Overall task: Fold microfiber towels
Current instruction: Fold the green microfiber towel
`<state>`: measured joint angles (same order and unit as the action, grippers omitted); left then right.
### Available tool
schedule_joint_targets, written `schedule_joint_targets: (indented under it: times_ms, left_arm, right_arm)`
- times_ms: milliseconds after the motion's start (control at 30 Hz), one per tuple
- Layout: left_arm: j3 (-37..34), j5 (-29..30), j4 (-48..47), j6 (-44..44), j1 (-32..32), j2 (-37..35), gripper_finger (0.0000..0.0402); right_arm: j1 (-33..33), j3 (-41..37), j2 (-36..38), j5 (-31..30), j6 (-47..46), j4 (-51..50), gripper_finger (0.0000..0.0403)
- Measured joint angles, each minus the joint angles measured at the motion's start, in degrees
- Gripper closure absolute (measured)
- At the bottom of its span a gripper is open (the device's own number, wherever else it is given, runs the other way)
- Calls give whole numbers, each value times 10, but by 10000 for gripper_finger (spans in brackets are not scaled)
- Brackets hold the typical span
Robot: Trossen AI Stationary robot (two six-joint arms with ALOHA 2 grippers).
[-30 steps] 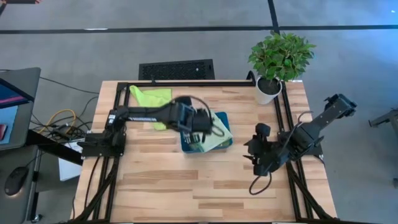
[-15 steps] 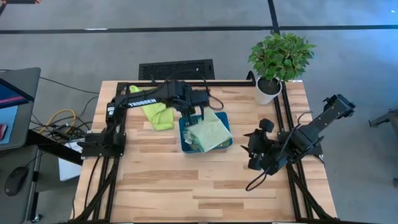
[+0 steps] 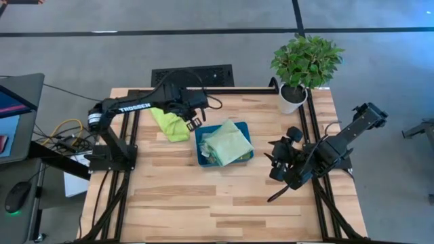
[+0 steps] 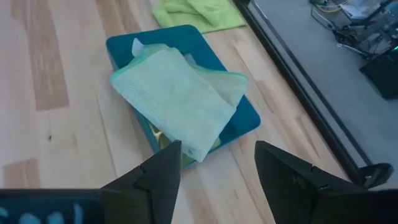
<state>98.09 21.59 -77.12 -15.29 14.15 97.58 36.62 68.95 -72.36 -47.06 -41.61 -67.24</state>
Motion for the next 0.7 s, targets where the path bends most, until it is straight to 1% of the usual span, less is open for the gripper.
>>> schedule_joint_targets:
  times_ms: [67, 200, 267, 367, 533, 700]
  left_arm:
    - [-54, -17, 46, 6, 1, -15, 317]
    - [-138, -48, 93, 8, 10, -20, 317]
    - [-178, -49, 119, 8, 17, -19, 317]
    - [-238, -60, 190, 13, 28, -19, 318]
    - [-314, -63, 259, 3, 46, -19, 318]
    - [-377, -56, 309, -47, 56, -19, 318]
  right_arm:
    - [0, 0, 0, 4, 0, 0, 177]
    - [0, 0, 0, 6, 0, 2, 177]
    - [0, 0, 0, 7, 0, 2, 177]
    - [0, 0, 0, 7, 0, 3, 177]
    - [0, 0, 0, 7, 0, 11, 177]
    - [0, 0, 0, 7, 0, 21, 177]
